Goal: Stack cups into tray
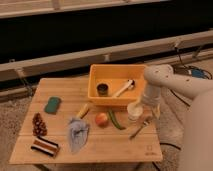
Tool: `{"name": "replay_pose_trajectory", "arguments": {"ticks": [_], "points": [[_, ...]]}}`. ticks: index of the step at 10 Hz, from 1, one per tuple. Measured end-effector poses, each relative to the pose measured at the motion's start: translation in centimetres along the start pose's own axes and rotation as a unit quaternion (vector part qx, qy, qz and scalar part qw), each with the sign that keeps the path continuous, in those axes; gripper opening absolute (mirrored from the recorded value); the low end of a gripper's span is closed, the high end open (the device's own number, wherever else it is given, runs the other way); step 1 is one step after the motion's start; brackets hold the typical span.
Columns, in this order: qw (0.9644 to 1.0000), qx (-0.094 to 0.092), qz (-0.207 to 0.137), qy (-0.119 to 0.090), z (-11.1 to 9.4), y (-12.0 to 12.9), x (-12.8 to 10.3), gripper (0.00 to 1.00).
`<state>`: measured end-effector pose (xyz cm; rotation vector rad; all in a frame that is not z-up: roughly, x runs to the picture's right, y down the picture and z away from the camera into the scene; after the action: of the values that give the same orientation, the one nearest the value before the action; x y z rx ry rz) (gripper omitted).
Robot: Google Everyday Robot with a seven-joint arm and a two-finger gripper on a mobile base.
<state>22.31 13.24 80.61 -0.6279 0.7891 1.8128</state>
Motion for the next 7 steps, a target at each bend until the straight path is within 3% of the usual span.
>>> {"name": "replay_pose_trajectory", "arguments": {"ticks": [2,5,7], "points": [[0.9999,0.004,0.008,0.005,0.9,-0.2,-0.3,0.78],[0.9996,0.002,0.025,0.010,2.0,-0.5,-0.6,0.51],[0.9991,-0.009,0.040,0.010,2.1,-0.6,-0.6,0.29]]}}
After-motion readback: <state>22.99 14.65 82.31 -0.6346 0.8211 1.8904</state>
